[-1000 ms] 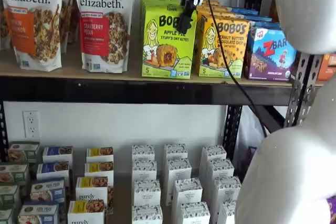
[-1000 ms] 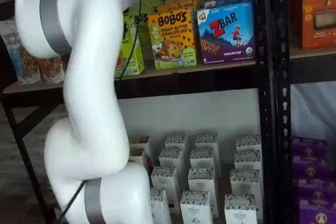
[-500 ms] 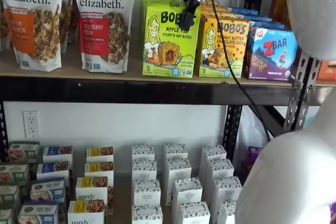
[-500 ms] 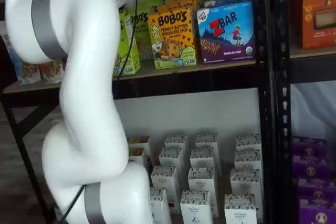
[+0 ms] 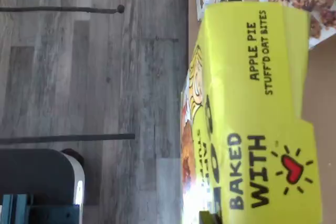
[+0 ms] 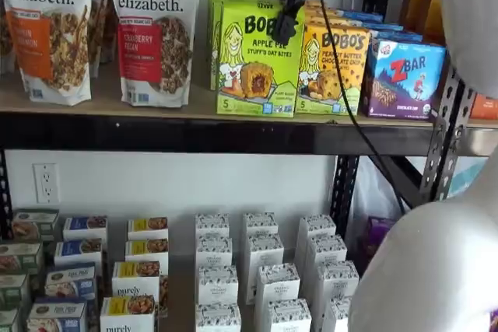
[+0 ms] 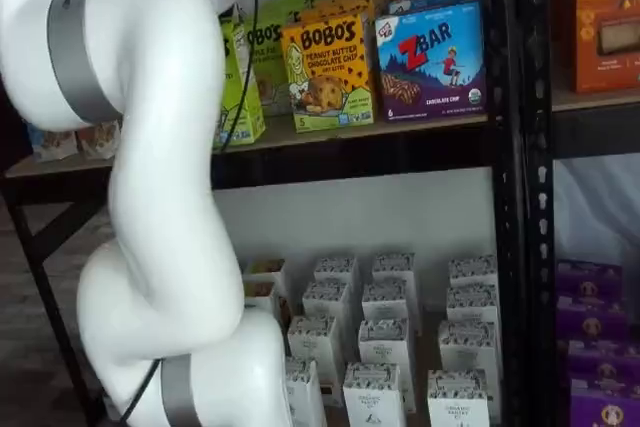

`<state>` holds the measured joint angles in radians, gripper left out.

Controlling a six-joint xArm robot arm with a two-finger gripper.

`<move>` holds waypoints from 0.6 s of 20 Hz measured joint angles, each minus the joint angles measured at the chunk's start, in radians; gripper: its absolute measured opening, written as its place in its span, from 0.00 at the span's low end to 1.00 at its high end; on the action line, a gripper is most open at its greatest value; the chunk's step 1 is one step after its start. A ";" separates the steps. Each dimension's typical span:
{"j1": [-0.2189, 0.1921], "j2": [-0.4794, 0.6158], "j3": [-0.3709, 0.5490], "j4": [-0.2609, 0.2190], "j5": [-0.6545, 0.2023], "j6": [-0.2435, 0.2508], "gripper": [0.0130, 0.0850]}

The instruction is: Pick the green box on the top shelf, the fourth from the left

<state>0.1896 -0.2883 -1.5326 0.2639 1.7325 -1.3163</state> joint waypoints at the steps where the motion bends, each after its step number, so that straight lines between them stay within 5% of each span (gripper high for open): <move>1: -0.001 -0.007 0.006 -0.003 0.003 -0.001 0.11; 12: -0.016 -0.086 0.086 -0.011 0.003 -0.017 0.11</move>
<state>0.1736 -0.3742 -1.4468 0.2533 1.7360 -1.3337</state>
